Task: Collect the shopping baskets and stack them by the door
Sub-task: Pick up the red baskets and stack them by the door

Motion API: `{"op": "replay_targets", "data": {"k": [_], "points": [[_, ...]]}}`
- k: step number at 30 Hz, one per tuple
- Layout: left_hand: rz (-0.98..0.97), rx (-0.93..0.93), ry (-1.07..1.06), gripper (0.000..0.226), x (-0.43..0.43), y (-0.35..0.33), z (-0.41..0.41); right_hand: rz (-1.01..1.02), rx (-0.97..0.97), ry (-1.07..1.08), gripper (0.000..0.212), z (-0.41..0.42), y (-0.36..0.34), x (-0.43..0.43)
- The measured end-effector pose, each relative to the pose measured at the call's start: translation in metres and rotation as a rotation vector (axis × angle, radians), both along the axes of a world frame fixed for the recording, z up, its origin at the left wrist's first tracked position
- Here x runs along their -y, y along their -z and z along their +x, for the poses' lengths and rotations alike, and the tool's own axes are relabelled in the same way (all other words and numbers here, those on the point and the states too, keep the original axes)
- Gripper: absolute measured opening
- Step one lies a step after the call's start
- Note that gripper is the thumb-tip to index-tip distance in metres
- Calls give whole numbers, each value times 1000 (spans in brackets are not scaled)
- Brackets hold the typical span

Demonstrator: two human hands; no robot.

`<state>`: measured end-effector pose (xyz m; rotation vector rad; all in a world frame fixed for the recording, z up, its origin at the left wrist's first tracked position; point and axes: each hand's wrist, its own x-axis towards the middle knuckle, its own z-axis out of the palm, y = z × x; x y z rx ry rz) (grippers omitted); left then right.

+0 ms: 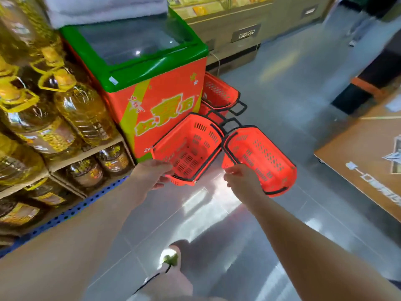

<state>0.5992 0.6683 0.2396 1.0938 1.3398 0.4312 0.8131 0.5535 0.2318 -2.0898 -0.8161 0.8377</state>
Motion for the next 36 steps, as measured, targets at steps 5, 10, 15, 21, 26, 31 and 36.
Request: {"op": "replay_targets", "data": {"k": [5, 10, 15, 21, 26, 31, 36], "points": [[-39, -47, 39, 6, -56, 15, 52, -82, -49, 22, 16, 46, 26, -48], [-112, -87, -13, 12, -95, 62, 89, -168, -33, -115, 16, 92, 80, -101], [-186, -171, -173, 12, -116, 124, 117, -288, -6, -315, 24, 132, 136, -157], [-335, -288, -334, 16, -128, 216, 143, -396, 45, -562, 34, 159, 213, -219], [-431, -356, -447, 11, -132, 305, 150, -392, 126, -755, 65, 171, 296, -251], [-445, -352, -539, 35, -139, 383, 153, -467, 351, -937, 86, 174, 372, -269], [-433, -299, -662, 25, -139, 431, 160, -466, 475, -984, 82, 167, 419, -267]]}}
